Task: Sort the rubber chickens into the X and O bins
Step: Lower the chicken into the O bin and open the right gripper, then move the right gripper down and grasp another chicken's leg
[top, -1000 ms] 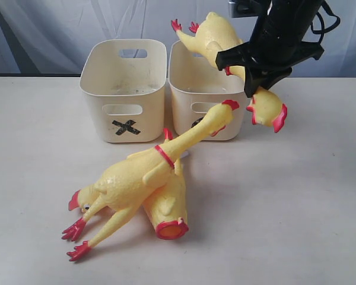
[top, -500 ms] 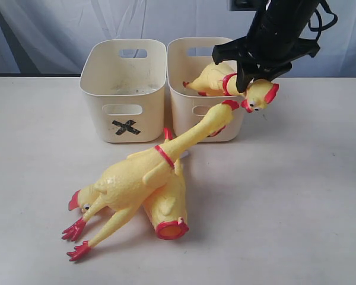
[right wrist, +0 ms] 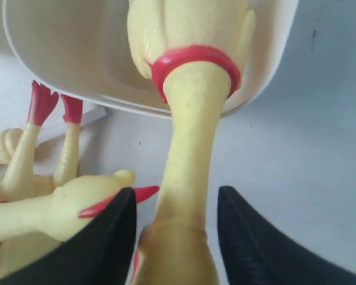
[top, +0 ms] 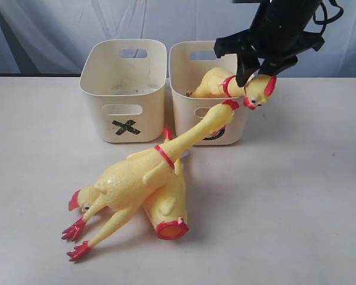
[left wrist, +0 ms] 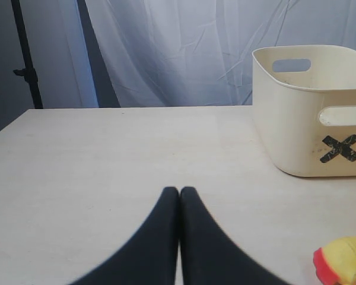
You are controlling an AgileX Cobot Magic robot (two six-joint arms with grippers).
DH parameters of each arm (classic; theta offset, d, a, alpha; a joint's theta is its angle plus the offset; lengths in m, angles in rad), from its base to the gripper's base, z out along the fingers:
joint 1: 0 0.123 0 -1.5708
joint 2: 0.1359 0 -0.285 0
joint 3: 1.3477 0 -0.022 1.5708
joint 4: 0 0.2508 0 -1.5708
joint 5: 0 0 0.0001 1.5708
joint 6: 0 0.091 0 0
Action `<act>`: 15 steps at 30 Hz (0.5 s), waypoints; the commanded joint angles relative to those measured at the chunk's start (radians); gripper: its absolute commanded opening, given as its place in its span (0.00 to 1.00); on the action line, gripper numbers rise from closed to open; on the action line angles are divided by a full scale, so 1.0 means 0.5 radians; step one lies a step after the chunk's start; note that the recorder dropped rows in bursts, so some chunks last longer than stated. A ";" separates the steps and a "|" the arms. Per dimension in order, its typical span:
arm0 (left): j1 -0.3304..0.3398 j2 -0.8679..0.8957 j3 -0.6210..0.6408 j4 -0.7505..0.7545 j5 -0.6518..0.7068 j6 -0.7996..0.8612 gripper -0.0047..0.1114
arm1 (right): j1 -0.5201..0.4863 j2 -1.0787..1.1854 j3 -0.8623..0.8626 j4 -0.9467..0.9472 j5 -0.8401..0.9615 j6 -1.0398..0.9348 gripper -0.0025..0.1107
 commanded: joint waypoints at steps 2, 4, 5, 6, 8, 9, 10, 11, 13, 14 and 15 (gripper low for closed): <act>-0.003 -0.005 0.002 0.005 -0.012 -0.006 0.04 | -0.011 -0.074 -0.065 0.073 0.011 -0.005 0.58; -0.003 -0.005 0.002 0.005 -0.012 -0.006 0.04 | -0.011 -0.090 -0.083 0.116 0.011 -0.005 0.60; -0.003 -0.005 0.002 0.005 -0.012 -0.006 0.04 | -0.011 -0.100 -0.083 0.128 0.011 -0.005 0.60; -0.003 -0.005 0.002 0.005 -0.012 -0.006 0.04 | -0.011 -0.113 -0.083 0.139 0.011 -0.010 0.60; -0.003 -0.005 0.002 0.005 -0.012 -0.006 0.04 | -0.011 -0.136 -0.083 0.158 0.011 -0.010 0.60; -0.003 -0.005 0.002 0.005 -0.012 -0.006 0.04 | -0.011 -0.152 -0.083 0.167 0.011 -0.010 0.60; -0.003 -0.005 0.002 0.005 -0.012 -0.006 0.04 | -0.011 -0.170 -0.083 0.178 0.011 -0.014 0.60; -0.003 -0.005 0.002 0.005 -0.012 -0.006 0.04 | -0.011 -0.188 -0.083 0.178 0.011 -0.014 0.60; -0.003 -0.005 0.002 0.005 -0.012 -0.006 0.04 | -0.011 -0.228 -0.083 0.182 0.011 -0.046 0.59; -0.003 -0.005 0.002 0.005 -0.012 -0.006 0.04 | -0.011 -0.245 -0.083 0.192 0.011 -0.054 0.59; -0.003 -0.005 0.002 0.005 -0.012 -0.006 0.04 | -0.011 -0.271 -0.083 0.216 0.011 -0.075 0.59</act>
